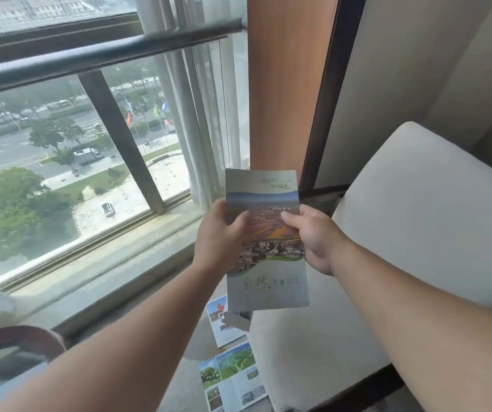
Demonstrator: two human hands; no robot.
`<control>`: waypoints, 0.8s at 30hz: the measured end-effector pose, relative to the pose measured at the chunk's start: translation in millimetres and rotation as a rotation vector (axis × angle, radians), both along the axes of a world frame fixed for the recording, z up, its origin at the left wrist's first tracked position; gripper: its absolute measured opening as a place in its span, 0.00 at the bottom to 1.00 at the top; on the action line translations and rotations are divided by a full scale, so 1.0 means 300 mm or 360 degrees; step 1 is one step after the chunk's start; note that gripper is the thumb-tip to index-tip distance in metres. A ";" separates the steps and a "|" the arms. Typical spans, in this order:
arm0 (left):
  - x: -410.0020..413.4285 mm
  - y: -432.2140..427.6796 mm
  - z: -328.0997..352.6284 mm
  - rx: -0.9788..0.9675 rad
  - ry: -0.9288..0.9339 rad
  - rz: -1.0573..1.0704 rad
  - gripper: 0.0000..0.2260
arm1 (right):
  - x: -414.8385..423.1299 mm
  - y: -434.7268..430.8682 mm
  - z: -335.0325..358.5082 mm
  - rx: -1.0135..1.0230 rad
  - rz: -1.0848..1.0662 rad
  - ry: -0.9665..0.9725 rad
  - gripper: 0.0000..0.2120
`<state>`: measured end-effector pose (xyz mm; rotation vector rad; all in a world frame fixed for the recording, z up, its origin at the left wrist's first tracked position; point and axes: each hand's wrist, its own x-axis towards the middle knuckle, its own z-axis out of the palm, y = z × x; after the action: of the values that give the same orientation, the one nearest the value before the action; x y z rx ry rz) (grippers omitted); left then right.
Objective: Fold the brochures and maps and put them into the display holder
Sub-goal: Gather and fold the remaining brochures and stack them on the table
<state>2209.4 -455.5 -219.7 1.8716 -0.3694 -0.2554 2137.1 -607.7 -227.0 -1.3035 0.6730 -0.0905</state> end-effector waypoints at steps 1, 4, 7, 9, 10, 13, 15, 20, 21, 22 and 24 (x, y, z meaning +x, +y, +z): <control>-0.019 0.008 0.010 0.0029 0.0033 0.0054 0.11 | -0.011 0.003 0.010 -0.0001 0.0029 -0.0018 0.09; -0.078 0.039 0.054 -0.0107 0.0478 0.0059 0.24 | -0.049 0.011 0.033 -0.0012 0.0115 -0.0050 0.17; -0.136 0.078 0.082 -0.0192 0.0711 0.0096 0.23 | -0.072 0.044 0.058 -0.0039 0.0218 -0.0114 0.18; -0.171 0.104 0.098 -0.0258 0.0701 0.0226 0.14 | -0.082 0.082 0.071 -0.0057 0.0259 -0.0103 0.23; -0.184 0.118 0.106 -0.0312 0.0700 0.0294 0.11 | -0.085 0.102 0.077 -0.0074 0.0263 -0.0102 0.25; -0.210 0.183 0.145 -0.0517 0.0671 0.0399 0.09 | -0.099 0.164 0.105 -0.0115 0.0254 -0.0108 0.23; -0.221 0.243 0.172 -0.0620 0.0620 0.0394 0.10 | -0.104 0.202 0.125 -0.0053 0.0323 -0.0073 0.23; -0.261 0.430 0.236 -0.0614 0.0470 0.0485 0.11 | -0.088 0.358 0.179 0.0142 0.0660 -0.0122 0.14; -0.269 0.472 0.245 -0.0554 0.0419 0.0532 0.11 | -0.079 0.406 0.194 0.0124 0.0651 -0.0146 0.12; -0.278 0.513 0.253 -0.0480 0.0358 0.0592 0.11 | -0.074 0.460 0.214 0.0089 0.0648 -0.0157 0.11; -0.289 0.604 0.261 -0.0267 0.0176 0.0754 0.10 | -0.062 0.568 0.242 0.0042 0.0683 -0.0163 0.09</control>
<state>2122.5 -274.2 -141.4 1.7133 0.1286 -0.0046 2118.5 -437.3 -154.4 -1.3818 0.2965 0.1993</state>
